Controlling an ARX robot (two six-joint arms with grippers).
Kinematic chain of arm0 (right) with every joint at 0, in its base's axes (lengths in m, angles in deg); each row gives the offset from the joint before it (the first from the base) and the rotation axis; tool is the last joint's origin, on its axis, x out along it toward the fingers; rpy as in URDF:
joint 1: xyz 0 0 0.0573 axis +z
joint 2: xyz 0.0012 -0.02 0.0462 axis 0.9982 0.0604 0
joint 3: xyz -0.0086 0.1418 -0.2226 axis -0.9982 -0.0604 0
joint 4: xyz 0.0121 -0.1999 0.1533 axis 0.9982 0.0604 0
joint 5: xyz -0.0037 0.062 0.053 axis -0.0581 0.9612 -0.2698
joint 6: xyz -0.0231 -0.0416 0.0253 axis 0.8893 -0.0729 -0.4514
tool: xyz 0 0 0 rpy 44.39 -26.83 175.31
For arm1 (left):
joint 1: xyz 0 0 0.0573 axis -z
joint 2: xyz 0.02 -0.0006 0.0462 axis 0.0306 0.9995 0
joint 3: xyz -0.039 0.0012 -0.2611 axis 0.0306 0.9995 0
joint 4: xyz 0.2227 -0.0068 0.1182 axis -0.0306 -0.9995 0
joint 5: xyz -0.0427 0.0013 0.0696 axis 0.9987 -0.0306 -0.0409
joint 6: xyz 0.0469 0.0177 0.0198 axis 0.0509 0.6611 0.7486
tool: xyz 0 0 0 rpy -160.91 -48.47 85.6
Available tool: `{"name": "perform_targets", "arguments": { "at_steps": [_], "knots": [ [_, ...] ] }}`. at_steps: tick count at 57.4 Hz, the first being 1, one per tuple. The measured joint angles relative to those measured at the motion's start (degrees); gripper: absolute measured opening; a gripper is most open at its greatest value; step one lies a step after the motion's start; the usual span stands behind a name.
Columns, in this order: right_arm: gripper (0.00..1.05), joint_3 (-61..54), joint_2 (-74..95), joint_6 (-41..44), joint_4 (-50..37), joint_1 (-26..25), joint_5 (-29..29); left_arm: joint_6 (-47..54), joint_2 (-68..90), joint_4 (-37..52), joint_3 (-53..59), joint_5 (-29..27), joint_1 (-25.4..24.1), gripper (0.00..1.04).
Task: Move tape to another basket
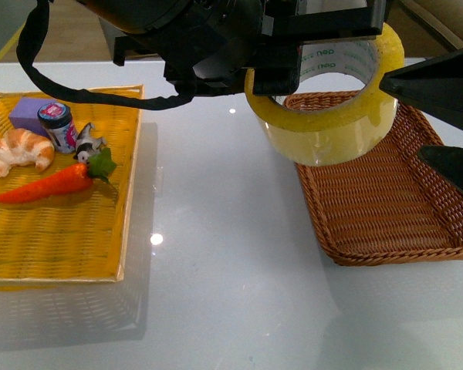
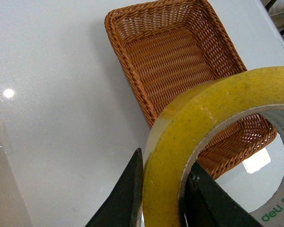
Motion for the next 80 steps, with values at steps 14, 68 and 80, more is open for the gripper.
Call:
{"name": "perform_targets", "arguments": {
  "at_steps": [14, 68, 80],
  "knots": [
    [0.96, 2.4, 5.8, -3.2, -6.5, -0.4, 0.7, -0.2, 0.0, -0.4, 0.0, 0.3, 0.0, 0.16],
    [0.46, 5.4, 11.6, -8.8, -10.0, 1.5, -2.3, -1.6, -2.0, 0.9, -0.1, 2.7, -0.1, 0.61],
    [0.46, 5.1, 11.6, -9.2, -10.0, 0.6, -2.4, -1.0, -5.7, 2.3, 1.5, 1.6, -0.7, 0.93]
  ]
}}
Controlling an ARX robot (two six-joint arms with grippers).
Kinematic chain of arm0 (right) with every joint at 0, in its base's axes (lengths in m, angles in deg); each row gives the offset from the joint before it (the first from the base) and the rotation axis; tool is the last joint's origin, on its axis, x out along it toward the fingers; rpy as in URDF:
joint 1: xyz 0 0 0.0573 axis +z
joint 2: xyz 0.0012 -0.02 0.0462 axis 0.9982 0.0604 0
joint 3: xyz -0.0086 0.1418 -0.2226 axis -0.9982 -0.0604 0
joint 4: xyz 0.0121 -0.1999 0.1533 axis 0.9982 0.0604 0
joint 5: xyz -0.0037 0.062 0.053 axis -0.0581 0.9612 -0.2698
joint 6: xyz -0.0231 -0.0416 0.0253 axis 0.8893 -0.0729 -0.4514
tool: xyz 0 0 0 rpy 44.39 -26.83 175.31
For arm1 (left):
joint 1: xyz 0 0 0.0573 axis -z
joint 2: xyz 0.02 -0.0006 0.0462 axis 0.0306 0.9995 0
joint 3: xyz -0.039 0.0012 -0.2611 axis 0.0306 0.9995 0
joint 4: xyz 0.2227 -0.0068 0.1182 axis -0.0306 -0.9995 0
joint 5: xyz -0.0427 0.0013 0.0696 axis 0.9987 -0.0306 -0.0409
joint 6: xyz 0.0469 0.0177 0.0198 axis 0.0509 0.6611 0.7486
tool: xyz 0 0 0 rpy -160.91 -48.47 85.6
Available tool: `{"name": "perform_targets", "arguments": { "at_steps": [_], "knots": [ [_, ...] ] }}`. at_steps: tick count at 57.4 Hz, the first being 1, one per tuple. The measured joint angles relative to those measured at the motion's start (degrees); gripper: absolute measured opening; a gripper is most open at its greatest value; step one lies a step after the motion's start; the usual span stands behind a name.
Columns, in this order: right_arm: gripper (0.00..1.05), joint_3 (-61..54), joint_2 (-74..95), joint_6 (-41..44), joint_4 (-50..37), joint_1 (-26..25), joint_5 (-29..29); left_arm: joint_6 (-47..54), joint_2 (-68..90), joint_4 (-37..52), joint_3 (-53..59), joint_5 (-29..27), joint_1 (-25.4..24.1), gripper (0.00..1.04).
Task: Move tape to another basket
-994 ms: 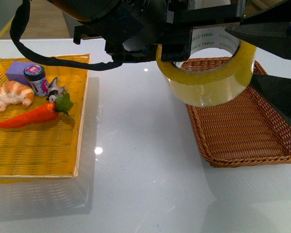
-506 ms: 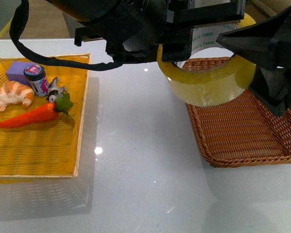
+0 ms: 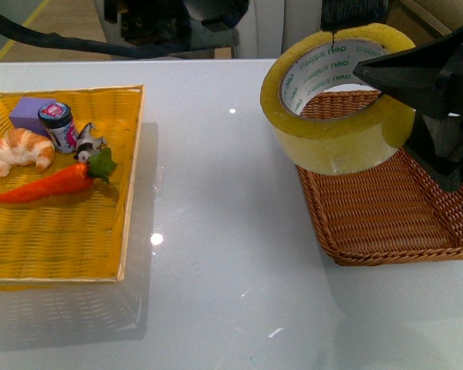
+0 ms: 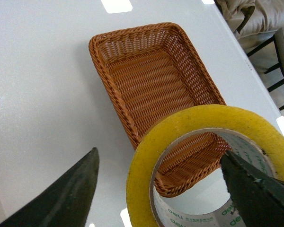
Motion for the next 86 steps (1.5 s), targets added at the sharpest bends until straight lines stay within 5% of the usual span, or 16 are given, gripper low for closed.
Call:
{"name": "perform_targets", "arguments": {
  "at_steps": [16, 22, 24, 46, 86],
  "knots": [
    [0.46, -0.3, 0.0, -0.9, 0.0, -2.1, 0.0, 2.1, -9.4, 6.7, 7.5, -0.7, -4.7, 0.96],
    [0.46, -0.5, 0.0, -0.8, 0.0, -3.2, 0.3, 14.0, -17.4, 32.3, 22.1, -25.6, -7.1, 0.72],
    [0.46, -0.5, 0.0, -0.8, -0.1, -4.0, 0.6, 16.3, -21.7, 35.9, 27.0, -26.5, -9.4, 0.64],
    [0.46, 7.4, 15.0, -0.9, -2.4, -13.6, 2.2, 19.8, -38.4, 38.4, 46.3, -17.6, -19.9, 0.02],
    [0.46, 34.9, 48.0, -4.9, 1.5, -17.2, -0.3, 20.2, -63.3, 27.4, 59.3, -4.4, -33.4, 0.02]
  ]
}}
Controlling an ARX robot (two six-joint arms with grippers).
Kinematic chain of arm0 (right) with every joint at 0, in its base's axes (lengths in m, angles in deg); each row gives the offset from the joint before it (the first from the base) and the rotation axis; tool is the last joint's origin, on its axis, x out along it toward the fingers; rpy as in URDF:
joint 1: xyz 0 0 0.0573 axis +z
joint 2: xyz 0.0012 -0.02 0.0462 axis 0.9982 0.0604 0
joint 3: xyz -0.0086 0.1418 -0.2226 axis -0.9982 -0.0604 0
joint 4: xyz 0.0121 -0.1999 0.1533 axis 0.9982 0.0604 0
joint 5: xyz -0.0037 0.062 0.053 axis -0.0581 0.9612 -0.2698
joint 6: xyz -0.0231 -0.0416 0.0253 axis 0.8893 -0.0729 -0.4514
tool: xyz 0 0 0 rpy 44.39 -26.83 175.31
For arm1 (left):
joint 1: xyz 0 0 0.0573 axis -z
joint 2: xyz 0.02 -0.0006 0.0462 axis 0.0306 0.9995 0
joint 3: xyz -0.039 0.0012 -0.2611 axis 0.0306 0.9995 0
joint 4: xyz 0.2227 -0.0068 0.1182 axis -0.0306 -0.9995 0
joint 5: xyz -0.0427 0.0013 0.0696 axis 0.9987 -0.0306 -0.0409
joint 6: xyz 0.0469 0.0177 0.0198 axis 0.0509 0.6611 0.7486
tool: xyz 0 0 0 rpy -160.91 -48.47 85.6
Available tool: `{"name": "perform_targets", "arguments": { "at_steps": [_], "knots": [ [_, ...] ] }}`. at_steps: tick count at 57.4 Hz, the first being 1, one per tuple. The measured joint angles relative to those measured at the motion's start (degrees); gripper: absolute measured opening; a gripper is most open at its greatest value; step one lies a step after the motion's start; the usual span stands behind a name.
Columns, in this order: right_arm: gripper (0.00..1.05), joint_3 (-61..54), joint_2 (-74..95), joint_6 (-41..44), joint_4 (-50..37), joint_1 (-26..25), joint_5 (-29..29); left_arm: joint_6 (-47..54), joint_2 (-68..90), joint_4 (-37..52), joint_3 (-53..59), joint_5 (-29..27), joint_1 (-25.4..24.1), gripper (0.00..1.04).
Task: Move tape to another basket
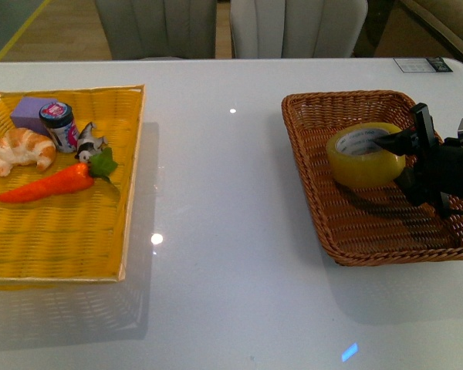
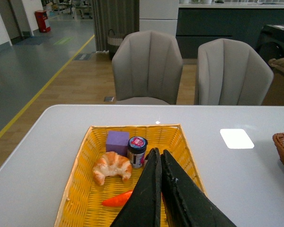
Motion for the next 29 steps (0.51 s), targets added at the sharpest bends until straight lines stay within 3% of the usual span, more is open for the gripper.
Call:
{"name": "perform_targets", "arguments": {
  "at_steps": [4, 21, 29],
  "knots": [
    [0.47, 0.1, 0.1, 0.1, 0.2, 0.0, 0.1, 0.0, -0.9, 0.6, 1.3, 0.0, 0.0, 0.02],
    [0.96, -4.3, -2.4, 0.9, 0.3, -0.7, -0.1, 0.0, -9.6, -7.7, 1.4, 0.0, -0.1, 0.02],
    [0.96, -8.7, -8.7, 1.4, -0.3, -2.4, 0.0, 0.0, -13.1, -11.1, 1.4, 0.0, -0.1, 0.02]
  ]
}}
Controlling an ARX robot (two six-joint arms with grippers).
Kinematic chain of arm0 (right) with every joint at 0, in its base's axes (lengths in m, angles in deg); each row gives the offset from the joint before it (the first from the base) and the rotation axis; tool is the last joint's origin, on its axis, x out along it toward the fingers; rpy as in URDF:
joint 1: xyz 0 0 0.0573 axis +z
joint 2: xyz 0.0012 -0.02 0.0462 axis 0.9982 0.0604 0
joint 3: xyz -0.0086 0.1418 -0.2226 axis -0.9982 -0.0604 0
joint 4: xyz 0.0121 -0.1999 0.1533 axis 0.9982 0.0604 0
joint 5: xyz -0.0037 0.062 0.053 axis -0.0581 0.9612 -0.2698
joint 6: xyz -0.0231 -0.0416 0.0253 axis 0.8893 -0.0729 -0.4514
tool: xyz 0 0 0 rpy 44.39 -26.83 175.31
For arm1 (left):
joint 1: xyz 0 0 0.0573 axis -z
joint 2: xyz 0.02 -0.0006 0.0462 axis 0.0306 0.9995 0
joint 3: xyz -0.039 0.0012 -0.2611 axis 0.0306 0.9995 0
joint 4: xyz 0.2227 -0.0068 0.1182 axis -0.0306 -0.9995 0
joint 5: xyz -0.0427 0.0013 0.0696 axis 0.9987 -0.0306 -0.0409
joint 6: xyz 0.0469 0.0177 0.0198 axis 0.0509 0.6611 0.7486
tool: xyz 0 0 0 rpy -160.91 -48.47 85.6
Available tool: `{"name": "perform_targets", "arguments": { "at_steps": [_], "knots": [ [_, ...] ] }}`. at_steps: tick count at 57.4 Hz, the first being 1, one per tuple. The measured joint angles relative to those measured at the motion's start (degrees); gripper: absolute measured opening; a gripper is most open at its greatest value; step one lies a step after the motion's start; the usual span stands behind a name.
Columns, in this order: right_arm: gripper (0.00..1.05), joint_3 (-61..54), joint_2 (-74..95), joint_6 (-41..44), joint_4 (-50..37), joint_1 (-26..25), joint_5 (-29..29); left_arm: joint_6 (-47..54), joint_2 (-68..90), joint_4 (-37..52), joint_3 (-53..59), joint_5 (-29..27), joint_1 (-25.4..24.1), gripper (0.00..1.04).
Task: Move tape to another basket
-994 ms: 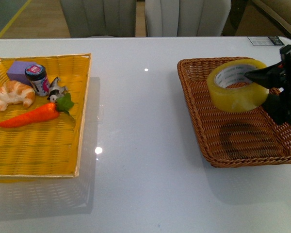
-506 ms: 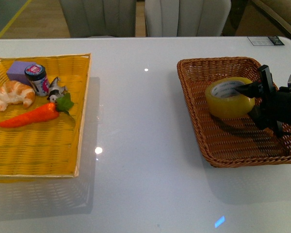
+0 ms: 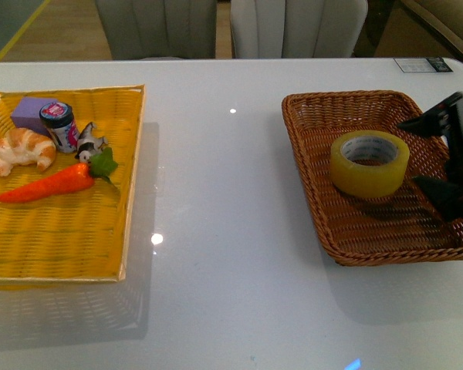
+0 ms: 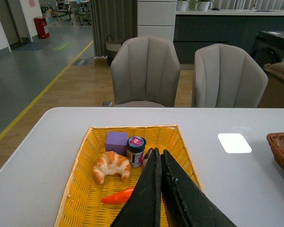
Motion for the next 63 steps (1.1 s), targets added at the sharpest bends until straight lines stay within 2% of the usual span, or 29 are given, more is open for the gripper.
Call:
{"name": "perform_targets", "arguments": {
  "at_steps": [14, 26, 29, 31, 36, 38, 42, 45, 49, 53, 55, 58, 63],
  "knots": [
    [0.96, -11.6, -18.1, 3.3, -1.3, -3.1, 0.5, 0.0, -5.3, -5.2, 0.0, 0.0, 0.0, 0.02],
    [0.94, -25.1, -42.2, 16.2, 5.5, -4.1, -2.8, 0.0, -8.7, -8.7, 0.0, 0.0, 0.0, 0.02],
    [0.84, -31.0, -47.6, 26.6, -3.5, -4.1, -7.4, 0.0, -9.6, -9.5, 0.0, 0.0, 0.0, 0.02],
    [0.77, -34.9, -51.6, 33.9, -7.0, -4.3, -8.2, 0.0, -10.2, -10.1, 0.0, 0.0, 0.0, 0.02],
    [0.63, -41.9, -62.1, 45.0, -3.3, -4.6, -8.1, 0.0, -11.6, -11.6, 0.0, 0.0, 0.0, 0.02],
    [0.56, -45.0, -67.7, 49.0, 0.3, -4.5, -8.2, 0.0, -14.5, -16.0, 0.0, 0.0, 0.0, 0.02],
    [0.44, -47.6, -75.2, 52.3, 4.6, -3.8, -9.5, 0.0, -19.1, -20.5, 0.0, 0.0, 0.0, 0.02],
    [0.33, -48.1, -79.7, 54.1, 7.1, -3.0, -10.4, 0.0, -20.1, -20.7, 0.0, 0.0, 0.0, 0.02],
    [0.14, -48.5, -85.5, 55.4, 11.4, -1.3, -11.7, 0.0, -20.2, -21.1, 0.0, 0.0, -0.1, 0.02],
    [0.01, -48.6, -88.6, 55.8, 14.3, -0.5, -12.6, 0.0, -20.2, -21.1, 0.0, 0.0, -0.1, 0.02],
    [0.02, -48.6, -90.0, 56.1, 15.4, -0.2, -13.2, 0.0, -20.2, -21.1, 0.0, 0.0, -0.1, 0.02],
    [0.02, -48.6, -92.9, 56.3, 17.9, 2.9, -17.5, 0.0, -20.2, -21.1, 0.0, 0.0, -0.1, 0.02],
    [0.02, -48.6, -96.9, 56.5, 21.5, 5.2, -18.0, 0.0, -20.2, -21.1, 0.0, 0.0, -0.1, 0.02]
  ]
}}
